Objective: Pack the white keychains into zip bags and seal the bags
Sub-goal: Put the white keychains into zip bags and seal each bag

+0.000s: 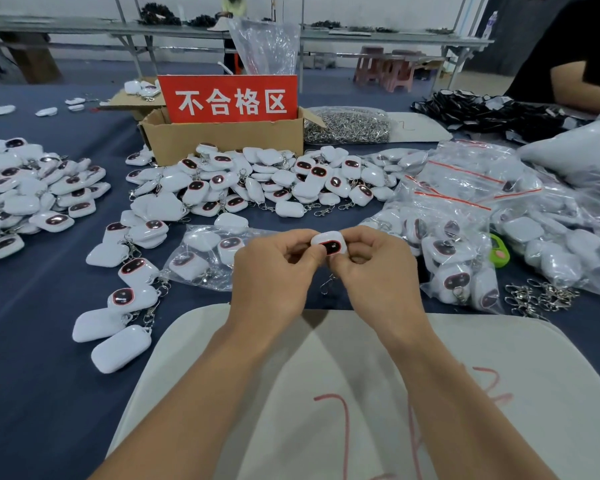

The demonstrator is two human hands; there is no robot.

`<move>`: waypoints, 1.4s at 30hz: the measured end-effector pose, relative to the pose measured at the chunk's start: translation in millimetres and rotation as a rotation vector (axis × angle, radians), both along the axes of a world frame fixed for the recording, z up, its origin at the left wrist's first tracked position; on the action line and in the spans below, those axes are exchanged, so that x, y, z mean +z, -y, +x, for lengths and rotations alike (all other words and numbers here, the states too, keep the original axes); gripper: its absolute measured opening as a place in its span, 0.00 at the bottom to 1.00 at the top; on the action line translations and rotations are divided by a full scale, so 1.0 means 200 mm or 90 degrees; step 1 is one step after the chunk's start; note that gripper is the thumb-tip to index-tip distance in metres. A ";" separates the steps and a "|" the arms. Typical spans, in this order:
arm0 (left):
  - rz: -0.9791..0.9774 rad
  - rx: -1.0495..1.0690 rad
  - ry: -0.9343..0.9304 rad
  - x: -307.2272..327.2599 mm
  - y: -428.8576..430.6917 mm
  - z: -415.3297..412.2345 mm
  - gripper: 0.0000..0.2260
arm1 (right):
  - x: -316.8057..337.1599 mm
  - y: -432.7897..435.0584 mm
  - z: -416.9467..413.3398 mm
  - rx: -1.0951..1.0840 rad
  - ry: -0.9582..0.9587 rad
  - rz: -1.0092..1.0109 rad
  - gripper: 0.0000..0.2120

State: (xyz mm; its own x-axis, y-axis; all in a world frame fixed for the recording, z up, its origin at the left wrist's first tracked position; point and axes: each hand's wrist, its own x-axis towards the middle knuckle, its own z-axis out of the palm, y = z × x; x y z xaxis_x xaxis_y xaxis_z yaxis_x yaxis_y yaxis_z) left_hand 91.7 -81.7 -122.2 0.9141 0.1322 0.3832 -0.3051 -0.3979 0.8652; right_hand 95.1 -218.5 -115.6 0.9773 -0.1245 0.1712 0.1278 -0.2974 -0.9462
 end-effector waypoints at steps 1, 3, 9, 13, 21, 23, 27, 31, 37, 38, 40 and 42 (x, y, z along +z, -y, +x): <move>0.020 0.009 -0.003 -0.01 0.00 0.00 0.13 | 0.00 0.00 0.00 -0.022 0.012 0.002 0.10; 0.040 0.035 -0.010 -0.02 0.01 0.00 0.10 | 0.01 0.01 0.00 -0.057 0.038 0.012 0.11; 0.057 0.029 0.044 -0.02 -0.01 -0.02 0.21 | 0.02 0.02 -0.01 -0.078 0.107 -0.093 0.14; 0.102 0.029 0.070 -0.02 -0.01 -0.02 0.23 | 0.02 0.01 -0.02 -0.082 0.135 -0.107 0.16; 0.078 0.054 0.030 -0.03 -0.01 0.00 0.11 | 0.01 0.03 0.00 -0.061 0.109 -0.061 0.13; 0.079 0.037 0.031 -0.03 -0.01 0.00 0.21 | 0.02 0.04 0.00 -0.040 0.061 0.053 0.11; 0.136 -0.020 0.062 -0.03 -0.01 -0.02 0.34 | 0.04 0.06 0.01 0.037 -0.094 0.254 0.06; 0.112 -0.031 0.072 -0.03 0.00 -0.02 0.15 | 0.04 0.06 0.02 0.056 -0.111 0.244 0.12; 0.221 0.040 0.010 -0.04 -0.01 -0.01 0.08 | 0.03 0.04 0.00 -0.002 0.044 0.055 0.06; 0.210 0.032 0.002 -0.03 0.00 -0.01 0.09 | 0.04 0.03 -0.01 0.021 0.039 0.076 0.05; 0.183 0.014 -0.012 -0.03 -0.01 0.00 0.10 | 0.05 0.04 -0.01 0.063 0.015 0.122 0.05; 0.146 -0.008 -0.031 -0.03 -0.02 0.00 0.07 | 0.05 0.05 0.00 0.058 -0.011 0.130 0.06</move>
State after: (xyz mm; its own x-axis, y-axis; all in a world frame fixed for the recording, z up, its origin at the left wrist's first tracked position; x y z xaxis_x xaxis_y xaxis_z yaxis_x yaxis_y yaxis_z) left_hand 91.6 -78.2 -127.9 0.9331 0.0359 0.3579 -0.2715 -0.5823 0.7663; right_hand 94.2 -229.3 -105.4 0.9888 -0.0662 0.1341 0.1281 -0.0869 -0.9879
